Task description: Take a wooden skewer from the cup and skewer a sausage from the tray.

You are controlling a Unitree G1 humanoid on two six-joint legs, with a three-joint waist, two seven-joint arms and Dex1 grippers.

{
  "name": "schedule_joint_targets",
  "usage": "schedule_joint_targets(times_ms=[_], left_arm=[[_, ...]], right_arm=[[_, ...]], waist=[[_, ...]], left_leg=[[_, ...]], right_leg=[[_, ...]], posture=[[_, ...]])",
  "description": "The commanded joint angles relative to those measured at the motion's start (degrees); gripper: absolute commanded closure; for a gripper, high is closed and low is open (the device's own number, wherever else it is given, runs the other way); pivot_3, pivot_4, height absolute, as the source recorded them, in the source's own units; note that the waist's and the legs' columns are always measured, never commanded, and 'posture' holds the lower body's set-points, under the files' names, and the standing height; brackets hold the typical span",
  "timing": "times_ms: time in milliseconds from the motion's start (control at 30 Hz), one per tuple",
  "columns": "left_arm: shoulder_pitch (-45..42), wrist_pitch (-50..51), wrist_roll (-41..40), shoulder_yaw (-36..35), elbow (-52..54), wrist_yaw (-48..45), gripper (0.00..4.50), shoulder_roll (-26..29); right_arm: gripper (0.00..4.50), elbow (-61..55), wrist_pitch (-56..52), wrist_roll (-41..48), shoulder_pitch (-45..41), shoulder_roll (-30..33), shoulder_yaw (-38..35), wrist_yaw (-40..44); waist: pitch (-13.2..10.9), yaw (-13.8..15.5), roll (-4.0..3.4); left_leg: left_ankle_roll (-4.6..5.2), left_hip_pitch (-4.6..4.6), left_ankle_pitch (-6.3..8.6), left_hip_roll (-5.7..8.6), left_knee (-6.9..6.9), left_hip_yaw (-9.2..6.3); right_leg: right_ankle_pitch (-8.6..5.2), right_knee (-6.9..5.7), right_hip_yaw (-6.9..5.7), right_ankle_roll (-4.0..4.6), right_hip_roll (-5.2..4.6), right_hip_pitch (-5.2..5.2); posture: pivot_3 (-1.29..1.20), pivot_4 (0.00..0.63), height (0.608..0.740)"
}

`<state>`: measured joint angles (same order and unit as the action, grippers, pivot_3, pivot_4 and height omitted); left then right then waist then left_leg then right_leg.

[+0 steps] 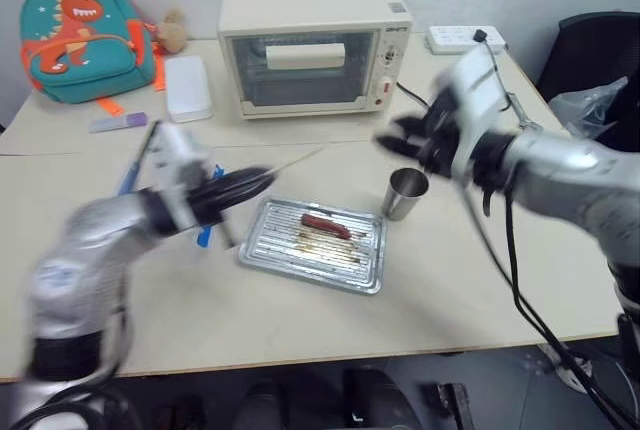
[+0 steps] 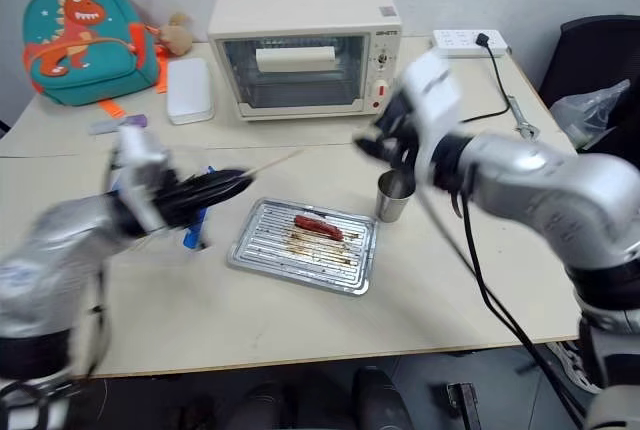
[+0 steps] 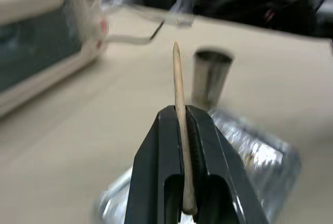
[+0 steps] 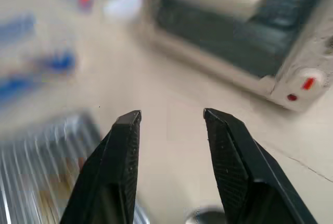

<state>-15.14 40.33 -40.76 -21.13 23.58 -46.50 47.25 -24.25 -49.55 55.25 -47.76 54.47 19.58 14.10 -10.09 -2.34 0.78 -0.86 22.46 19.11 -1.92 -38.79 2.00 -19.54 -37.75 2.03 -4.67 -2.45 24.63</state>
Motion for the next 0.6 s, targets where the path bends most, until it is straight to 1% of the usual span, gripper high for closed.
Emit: schedule_joint_targets(times_ms=[33,133,233,400,467,600], left_arm=[[5.8,3.7,-5.4,-8.9,4.4,-5.6,4.5,5.7],[10.4,5.4,-7.1,-13.9,6.5,-7.1,4.5,8.4],[12.5,6.0,-8.5,-16.5,8.8,-6.0,4.5,8.5],[13.2,6.7,-10.5,-17.2,11.5,-2.9,4.5,7.5],[13.7,6.7,-10.8,-17.2,12.1,-2.0,4.5,7.4],[13.8,6.5,-11.3,-17.2,12.5,-0.7,4.5,7.6]], right_arm=[[2.49,-1.1,5.6,-12.0,0.0,-2.2,4.5,10.0],[2.49,0.7,7.1,-17.3,0.7,-5.6,6.2,13.9],[2.05,3.5,7.0,-21.1,0.8,-9.5,7.7,16.6],[0.87,8.0,6.8,-27.5,1.5,-13.3,9.3,20.2],[0.87,10.5,6.9,-29.5,1.7,-15.1,9.4,21.3],[0.87,14.4,4.1,-29.5,2.1,-20.2,6.9,22.3]], waist=[[0.0,0.4,-0.01],[0.0,0.9,0.02],[0.0,0.7,0.07],[0.0,0.6,0.06],[0.0,0.5,0.06],[0.0,0.3,0.06]], left_leg=[[0.0,-0.02,0.0,0.09,-0.03,0.0],[0.04,-0.01,0.02,0.19,-0.1,-0.07],[0.04,-0.01,0.03,0.21,-0.14,-0.14],[0.04,-0.04,0.03,0.19,-0.09,-0.1],[0.04,-0.04,0.03,0.19,-0.1,-0.07],[0.03,-0.05,0.03,0.18,-0.09,-0.06]], right_leg=[[0.0,-0.03,0.0,0.0,-0.11,-0.02],[0.0,0.01,-0.03,0.0,-0.25,-0.09],[0.0,0.02,-0.08,0.0,-0.28,-0.14],[0.0,-0.07,-0.06,0.0,-0.25,-0.09],[0.0,-0.08,-0.06,0.0,-0.25,-0.09],[0.0,-0.14,-0.06,0.0,-0.21,-0.07]], posture=[[0.0,0.15,0.74],[0.0,0.15,0.74],[0.0,0.15,0.74],[0.0,0.15,0.74],[0.0,0.15,0.74],[0.0,0.15,0.74]])
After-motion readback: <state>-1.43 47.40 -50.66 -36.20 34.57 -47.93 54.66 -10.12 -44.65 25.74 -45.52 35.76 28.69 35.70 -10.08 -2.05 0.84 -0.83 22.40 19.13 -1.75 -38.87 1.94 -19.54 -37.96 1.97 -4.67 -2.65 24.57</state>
